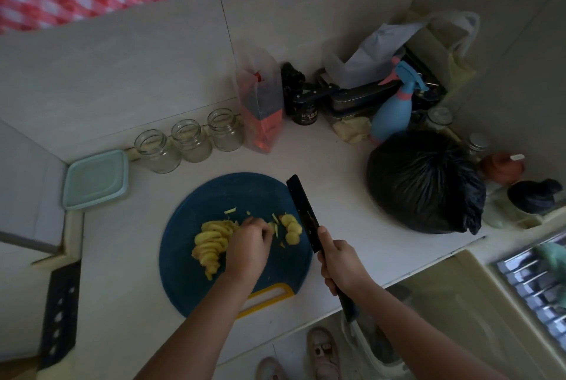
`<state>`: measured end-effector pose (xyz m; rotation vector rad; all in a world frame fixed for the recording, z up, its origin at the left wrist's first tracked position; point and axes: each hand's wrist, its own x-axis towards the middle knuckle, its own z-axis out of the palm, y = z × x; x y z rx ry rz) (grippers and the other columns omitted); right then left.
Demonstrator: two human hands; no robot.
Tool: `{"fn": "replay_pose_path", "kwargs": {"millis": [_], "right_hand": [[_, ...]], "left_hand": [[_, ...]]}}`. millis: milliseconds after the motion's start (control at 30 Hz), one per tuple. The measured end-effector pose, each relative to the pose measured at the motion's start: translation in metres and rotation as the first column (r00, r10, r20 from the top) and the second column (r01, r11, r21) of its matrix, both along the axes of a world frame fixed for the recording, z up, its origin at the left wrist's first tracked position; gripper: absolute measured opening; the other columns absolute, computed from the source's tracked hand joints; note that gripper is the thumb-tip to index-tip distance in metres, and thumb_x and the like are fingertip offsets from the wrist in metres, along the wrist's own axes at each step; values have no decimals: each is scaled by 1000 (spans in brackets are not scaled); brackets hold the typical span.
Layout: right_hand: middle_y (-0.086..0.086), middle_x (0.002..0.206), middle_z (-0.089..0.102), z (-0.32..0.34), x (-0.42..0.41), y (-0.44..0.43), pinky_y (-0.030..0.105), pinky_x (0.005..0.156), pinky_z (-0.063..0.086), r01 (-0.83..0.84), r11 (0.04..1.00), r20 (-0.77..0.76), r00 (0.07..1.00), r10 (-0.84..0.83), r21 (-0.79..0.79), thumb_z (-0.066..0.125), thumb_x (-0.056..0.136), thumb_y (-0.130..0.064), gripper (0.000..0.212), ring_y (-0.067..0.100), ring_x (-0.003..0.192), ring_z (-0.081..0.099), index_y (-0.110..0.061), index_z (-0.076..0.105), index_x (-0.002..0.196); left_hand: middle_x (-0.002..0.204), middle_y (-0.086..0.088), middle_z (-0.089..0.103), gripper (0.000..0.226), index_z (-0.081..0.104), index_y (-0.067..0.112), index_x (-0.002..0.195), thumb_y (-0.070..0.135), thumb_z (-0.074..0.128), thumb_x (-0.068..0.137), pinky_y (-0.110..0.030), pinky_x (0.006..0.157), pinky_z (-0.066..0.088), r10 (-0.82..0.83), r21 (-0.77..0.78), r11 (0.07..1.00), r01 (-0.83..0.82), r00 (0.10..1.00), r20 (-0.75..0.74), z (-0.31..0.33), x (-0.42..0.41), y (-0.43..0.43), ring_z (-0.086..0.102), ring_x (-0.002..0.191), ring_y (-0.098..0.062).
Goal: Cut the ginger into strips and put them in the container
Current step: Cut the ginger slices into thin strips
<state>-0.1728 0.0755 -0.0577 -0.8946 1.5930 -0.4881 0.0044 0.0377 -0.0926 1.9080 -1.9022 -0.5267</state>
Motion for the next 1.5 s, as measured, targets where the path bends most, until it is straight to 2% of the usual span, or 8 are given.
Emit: {"fn": "replay_pose_path", "kwargs": {"millis": [100,200,400,600,900,1100,1333,1500], "right_hand": [[2,55,43,1,-2,1,23,40,38,15,1000,-1,1000,-15,-5,29,95,-60,55,11,37,38,-11,46,75],[2,56,43,2,-6,2,23,40,37,30,1000,-7,1000,-30,2,28,95,-60,55,12,38,38,-12,47,76],[3,58,44,1,-9,5,24,42,38,39,999,-22,999,-38,21,28,93,-63,56,13,40,40,-13,47,75],[3,59,45,2,-12,7,24,42,38,42,999,-15,999,-42,19,29,93,-63,56,13,42,40,-12,48,77],[2,56,42,0,-20,10,23,40,36,54,999,-7,999,-54,11,30,94,-62,56,12,39,38,-13,47,74],[2,56,44,0,-23,8,23,40,37,49,999,-6,999,-49,7,29,94,-61,56,11,38,39,-12,48,75],[2,57,44,-1,-25,6,23,40,37,58,998,11,998,-58,24,31,93,-62,56,12,39,39,-12,48,77],[3,58,44,-2,-25,4,23,41,37,44,999,7,999,-45,31,30,93,-63,56,13,40,39,-12,47,77]], "left_hand": [[90,-6,60,16,67,6,85,22,69,83,-25,65,45,-15,73,997,13,999,31,0,2,-11,60,79,-18],[91,-6,61,23,68,7,88,29,68,84,-22,64,40,-38,113,993,35,999,20,-1,2,-15,57,80,-15],[104,-10,63,31,62,7,110,16,71,81,-27,78,46,8,236,972,13,996,-86,-1,1,-26,59,89,-19],[90,-2,58,18,63,9,94,15,72,80,-30,78,49,-15,284,958,31,998,-61,3,0,-27,59,88,-19],[81,1,58,17,59,10,88,10,73,79,-20,70,44,132,180,980,-86,955,-265,5,6,-11,57,77,-13],[79,9,58,23,59,17,87,10,77,75,-8,62,43,-10,251,964,88,956,-293,14,-10,-13,55,72,-1],[83,10,53,32,62,16,108,11,73,78,-8,65,40,-202,280,925,257,957,-210,13,-24,-16,52,72,-1],[113,1,48,46,57,18,125,17,71,81,-20,86,42,-361,219,910,352,932,5,12,-26,-18,51,100,-12]]}}
